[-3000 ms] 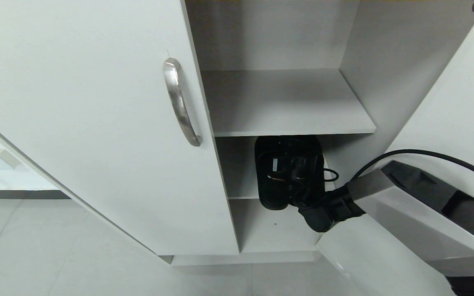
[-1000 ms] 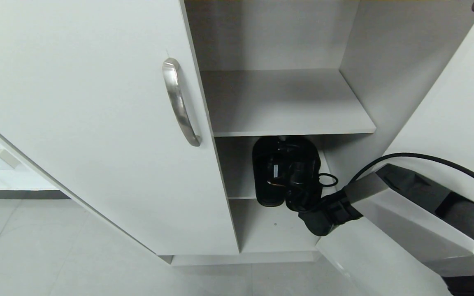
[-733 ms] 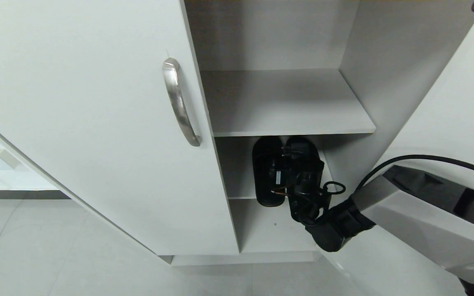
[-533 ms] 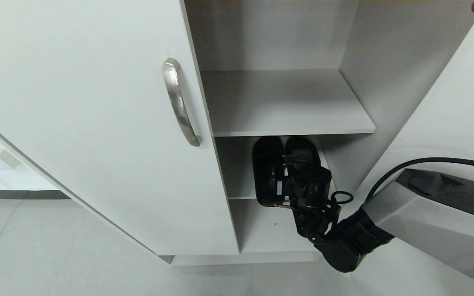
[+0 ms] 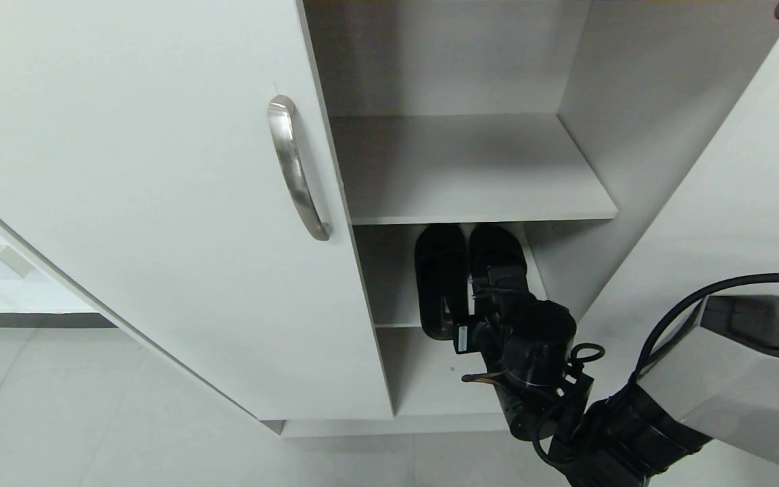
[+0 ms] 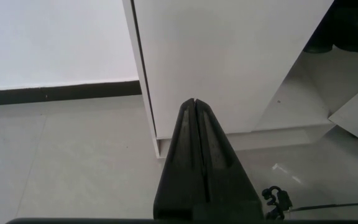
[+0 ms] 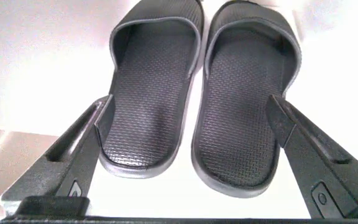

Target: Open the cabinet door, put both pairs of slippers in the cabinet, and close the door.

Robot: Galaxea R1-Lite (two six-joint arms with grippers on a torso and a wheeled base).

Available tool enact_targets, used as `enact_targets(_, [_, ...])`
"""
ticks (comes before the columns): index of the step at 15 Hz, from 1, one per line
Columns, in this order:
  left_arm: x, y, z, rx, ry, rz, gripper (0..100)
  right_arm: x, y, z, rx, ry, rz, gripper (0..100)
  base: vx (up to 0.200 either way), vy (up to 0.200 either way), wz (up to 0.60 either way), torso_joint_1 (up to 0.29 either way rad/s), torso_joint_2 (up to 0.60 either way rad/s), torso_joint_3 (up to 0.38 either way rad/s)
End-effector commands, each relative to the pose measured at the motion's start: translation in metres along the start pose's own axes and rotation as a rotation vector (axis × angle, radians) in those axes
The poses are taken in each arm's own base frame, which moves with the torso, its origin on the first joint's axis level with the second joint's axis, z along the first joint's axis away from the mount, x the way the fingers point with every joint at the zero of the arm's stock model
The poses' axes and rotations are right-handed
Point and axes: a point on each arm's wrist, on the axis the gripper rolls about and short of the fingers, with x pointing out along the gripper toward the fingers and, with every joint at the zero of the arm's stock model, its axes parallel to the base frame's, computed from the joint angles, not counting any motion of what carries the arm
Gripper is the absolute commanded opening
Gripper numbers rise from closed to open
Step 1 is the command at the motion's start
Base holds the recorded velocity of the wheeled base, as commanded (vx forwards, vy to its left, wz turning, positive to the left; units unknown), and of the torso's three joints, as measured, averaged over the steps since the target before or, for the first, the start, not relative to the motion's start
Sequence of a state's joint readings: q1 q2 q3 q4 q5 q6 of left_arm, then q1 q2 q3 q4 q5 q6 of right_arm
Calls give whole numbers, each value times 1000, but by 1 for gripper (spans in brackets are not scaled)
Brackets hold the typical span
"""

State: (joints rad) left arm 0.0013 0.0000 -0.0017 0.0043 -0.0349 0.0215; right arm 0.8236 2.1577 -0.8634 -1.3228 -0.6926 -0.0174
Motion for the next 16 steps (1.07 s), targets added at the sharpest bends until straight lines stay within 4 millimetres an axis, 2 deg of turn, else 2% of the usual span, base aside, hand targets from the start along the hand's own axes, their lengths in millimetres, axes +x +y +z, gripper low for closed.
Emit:
enact_targets(1, [0, 0, 0, 0, 2, 1, 0, 0, 0, 1, -1, -2, 1, 100, -200, 0, 0, 7, 2, -2])
enact_targets(5, [0, 0, 0, 0, 1, 0, 0, -1, 0, 1, -2, -1, 2, 100, -200, 0, 0, 4, 6, 0])
enact_targets(16, [0, 0, 0, 0, 2, 0, 0, -1, -1, -1, -3, 3, -1, 100, 0, 0, 0, 0, 0, 0])
